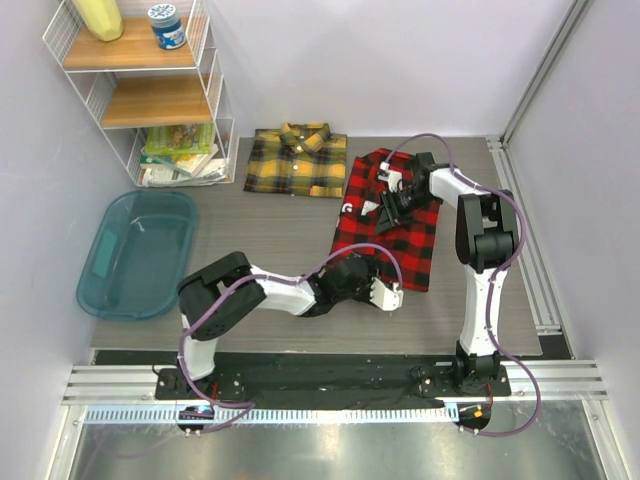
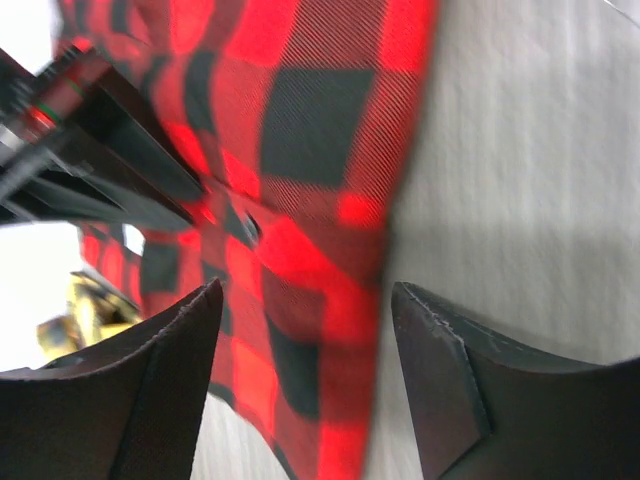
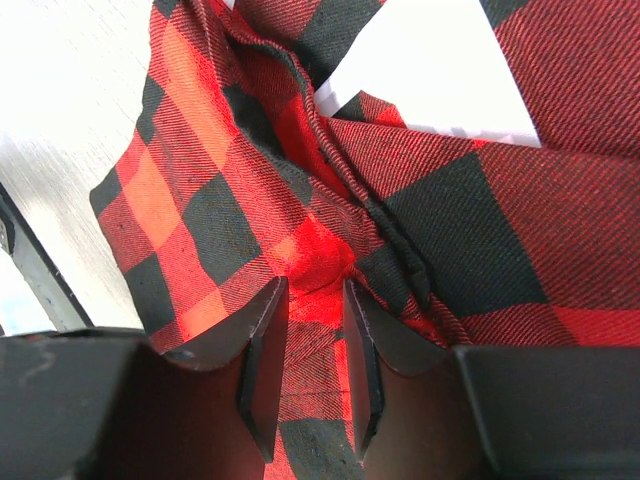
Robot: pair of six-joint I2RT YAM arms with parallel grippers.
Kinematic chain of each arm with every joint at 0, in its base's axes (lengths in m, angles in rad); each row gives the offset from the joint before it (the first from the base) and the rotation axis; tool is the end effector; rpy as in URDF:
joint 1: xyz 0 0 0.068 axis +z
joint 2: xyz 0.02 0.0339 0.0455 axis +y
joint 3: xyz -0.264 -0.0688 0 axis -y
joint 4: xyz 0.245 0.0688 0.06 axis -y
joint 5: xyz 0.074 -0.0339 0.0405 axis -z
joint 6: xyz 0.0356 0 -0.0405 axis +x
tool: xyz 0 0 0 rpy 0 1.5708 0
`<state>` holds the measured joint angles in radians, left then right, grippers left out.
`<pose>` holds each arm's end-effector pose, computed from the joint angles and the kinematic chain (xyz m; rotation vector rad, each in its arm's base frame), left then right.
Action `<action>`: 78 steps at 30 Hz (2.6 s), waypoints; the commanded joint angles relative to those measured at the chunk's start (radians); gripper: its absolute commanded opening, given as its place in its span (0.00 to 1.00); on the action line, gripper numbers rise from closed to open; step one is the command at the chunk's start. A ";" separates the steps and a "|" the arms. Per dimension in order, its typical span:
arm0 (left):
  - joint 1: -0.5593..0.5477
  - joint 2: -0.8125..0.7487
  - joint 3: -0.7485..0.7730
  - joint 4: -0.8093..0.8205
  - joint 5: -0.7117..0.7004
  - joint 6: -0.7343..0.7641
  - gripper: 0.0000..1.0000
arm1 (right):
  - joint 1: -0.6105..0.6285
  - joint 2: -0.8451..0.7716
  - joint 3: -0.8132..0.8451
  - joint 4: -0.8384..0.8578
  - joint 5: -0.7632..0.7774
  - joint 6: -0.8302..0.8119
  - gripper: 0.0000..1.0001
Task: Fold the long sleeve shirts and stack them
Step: Fold the shirt
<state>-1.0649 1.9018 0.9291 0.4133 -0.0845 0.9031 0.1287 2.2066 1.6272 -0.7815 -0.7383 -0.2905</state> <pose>0.1897 -0.3363 0.1364 1.7439 1.2194 -0.0056 0.4289 0.0797 0.1438 -0.6695 2.6184 1.0184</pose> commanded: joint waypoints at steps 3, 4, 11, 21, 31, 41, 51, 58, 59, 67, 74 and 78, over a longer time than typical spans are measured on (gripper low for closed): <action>0.000 0.121 0.037 0.087 -0.043 0.045 0.56 | 0.008 0.019 -0.052 0.047 0.083 -0.052 0.34; -0.001 0.118 0.053 0.055 -0.035 0.045 0.39 | 0.011 0.016 -0.064 0.048 0.083 -0.055 0.34; -0.050 -0.094 0.175 -0.597 0.109 -0.101 0.00 | 0.077 -0.129 -0.239 0.064 0.013 -0.020 0.36; -0.202 -0.113 0.398 -1.279 0.313 -0.544 0.00 | 0.025 -0.291 -0.072 -0.165 0.005 -0.065 0.52; -0.133 -0.063 0.703 -1.637 0.587 -0.575 0.00 | -0.106 -0.084 0.172 -0.206 0.102 -0.188 0.49; 0.054 0.187 1.198 -1.966 0.661 -0.348 0.02 | -0.037 -0.008 0.175 -0.088 0.005 -0.174 0.45; 0.154 0.341 1.401 -1.960 0.588 -0.187 0.06 | -0.006 0.031 0.233 -0.018 -0.001 -0.171 0.39; 0.221 0.347 1.366 -1.771 0.513 -0.161 0.05 | 0.028 0.071 0.175 -0.032 -0.004 -0.236 0.28; 0.232 0.338 1.351 -1.744 0.511 -0.152 0.05 | 0.029 0.073 0.171 -0.033 -0.007 -0.240 0.27; 0.238 0.289 1.145 -1.357 0.424 -0.121 0.05 | 0.037 0.091 0.158 -0.048 -0.032 -0.262 0.16; 0.241 0.261 1.047 -1.171 0.388 -0.139 0.05 | 0.043 0.104 0.154 -0.079 -0.067 -0.288 0.14; 0.240 0.260 1.036 -1.128 0.388 -0.151 0.04 | 0.045 0.102 0.146 -0.082 -0.081 -0.292 0.13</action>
<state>-0.8288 2.2436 1.9636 -0.8646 0.3164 0.7490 0.1646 2.3066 1.7863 -0.8452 -0.7769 -0.5526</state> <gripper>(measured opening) 0.080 0.135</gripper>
